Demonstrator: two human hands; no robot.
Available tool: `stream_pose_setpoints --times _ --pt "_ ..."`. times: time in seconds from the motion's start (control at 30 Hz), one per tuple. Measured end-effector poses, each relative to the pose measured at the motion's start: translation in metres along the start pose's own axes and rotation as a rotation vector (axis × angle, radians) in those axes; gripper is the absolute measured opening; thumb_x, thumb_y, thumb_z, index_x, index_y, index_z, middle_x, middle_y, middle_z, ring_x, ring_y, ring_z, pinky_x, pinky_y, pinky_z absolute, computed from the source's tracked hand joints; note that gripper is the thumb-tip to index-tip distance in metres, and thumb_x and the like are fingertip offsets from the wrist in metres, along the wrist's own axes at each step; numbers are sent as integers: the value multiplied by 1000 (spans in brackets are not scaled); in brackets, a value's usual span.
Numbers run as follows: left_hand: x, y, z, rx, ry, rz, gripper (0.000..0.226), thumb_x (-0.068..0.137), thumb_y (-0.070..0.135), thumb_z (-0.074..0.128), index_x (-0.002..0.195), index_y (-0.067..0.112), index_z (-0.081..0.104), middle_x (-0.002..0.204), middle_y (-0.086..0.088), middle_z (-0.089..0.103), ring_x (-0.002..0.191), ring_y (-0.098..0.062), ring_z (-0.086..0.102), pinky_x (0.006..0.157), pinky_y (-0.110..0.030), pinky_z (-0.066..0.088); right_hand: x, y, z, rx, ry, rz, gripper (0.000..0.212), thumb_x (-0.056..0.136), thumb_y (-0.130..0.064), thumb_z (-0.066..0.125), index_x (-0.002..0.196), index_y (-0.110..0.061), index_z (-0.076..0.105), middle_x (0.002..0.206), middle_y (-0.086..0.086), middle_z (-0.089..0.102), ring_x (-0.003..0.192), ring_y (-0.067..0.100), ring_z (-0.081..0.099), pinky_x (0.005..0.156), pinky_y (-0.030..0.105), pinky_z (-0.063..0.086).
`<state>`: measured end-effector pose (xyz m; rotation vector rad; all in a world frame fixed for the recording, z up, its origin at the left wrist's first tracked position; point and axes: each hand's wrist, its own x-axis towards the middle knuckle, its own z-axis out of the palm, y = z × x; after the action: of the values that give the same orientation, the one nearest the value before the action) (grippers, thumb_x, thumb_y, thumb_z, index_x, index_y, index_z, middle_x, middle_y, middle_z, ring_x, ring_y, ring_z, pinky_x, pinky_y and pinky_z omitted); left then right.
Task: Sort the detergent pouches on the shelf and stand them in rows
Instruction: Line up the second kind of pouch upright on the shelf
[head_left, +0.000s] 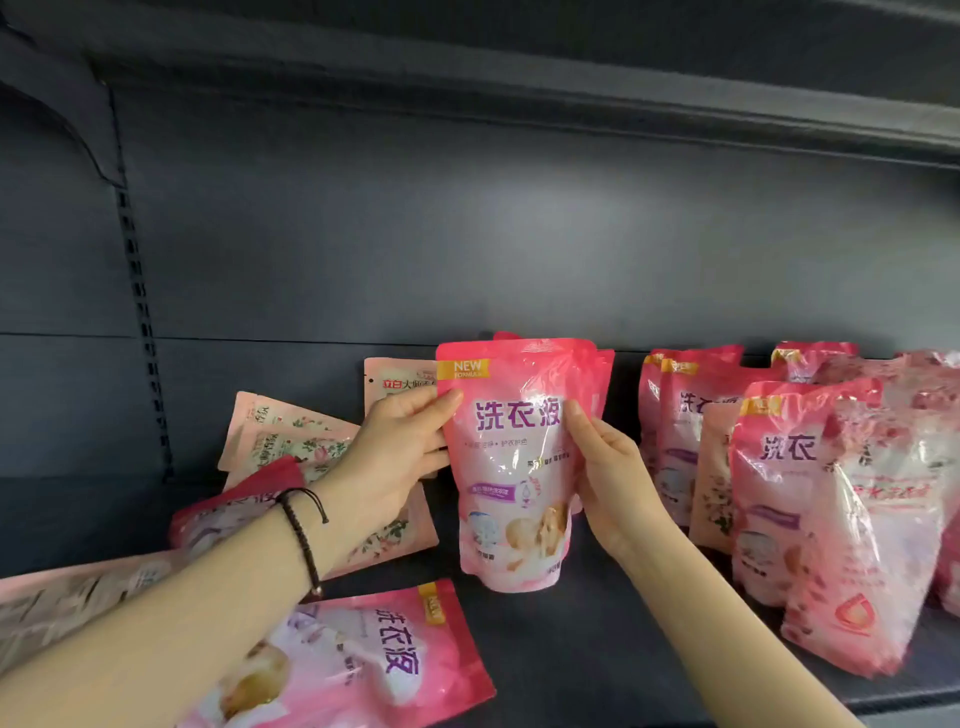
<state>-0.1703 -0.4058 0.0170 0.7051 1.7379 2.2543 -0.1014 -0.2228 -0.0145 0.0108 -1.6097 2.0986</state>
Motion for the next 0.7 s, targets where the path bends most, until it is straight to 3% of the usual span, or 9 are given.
stream_pose_setpoints --times 0.2,0.4,0.47,0.5,0.57,0.6,0.7 --pt "19 -21 67 -2 126 57 12 95 15 57 99 15 68 96 -3 74 87 -17 70 69 -28 59 15 -6 -48 111 3 -19 41 86 -40 59 104 -4 70 103 12 74 93 22 71 73 29 58" --pt "20 -46 86 77 262 101 15 97 20 53 107 20 64 113 -5 68 110 -22 62 98 -42 49 17 7 -71 -4 -73 8 35 99 -37 46 110 -11 67 107 6 73 101 17 69 82 29 57" --pt "16 -53 85 181 269 138 13 95 26 56 107 24 61 110 -1 68 103 -10 64 94 -34 51 12 10 -74 -96 -62 39 31 97 -38 51 113 -14 63 106 2 73 96 10 70 79 25 57" --pt "12 -58 84 234 261 129 15 93 28 59 108 25 60 108 1 68 95 -1 65 85 -24 54 8 12 -75 -159 -49 56 30 95 -38 56 114 -16 59 105 -1 72 90 4 70 71 18 56" --pt "1 -71 85 341 225 36 29 89 29 65 116 27 53 107 7 67 82 8 63 63 -10 49 -1 18 -77 -289 -34 94 36 89 -36 65 118 -20 52 103 -5 67 82 -1 68 58 9 50" --pt "-5 -78 86 399 191 -26 39 88 30 67 122 29 49 107 10 65 84 6 62 62 -10 48 -5 22 -79 -334 -49 112 42 87 -34 69 121 -23 47 106 -7 65 85 -1 66 56 8 49" --pt "-17 -93 89 498 119 -117 62 87 29 68 137 32 32 118 7 57 102 -8 59 84 -28 52 -10 34 -84 -413 -122 135 59 84 -22 73 126 -31 34 117 -10 59 100 0 59 61 9 49"
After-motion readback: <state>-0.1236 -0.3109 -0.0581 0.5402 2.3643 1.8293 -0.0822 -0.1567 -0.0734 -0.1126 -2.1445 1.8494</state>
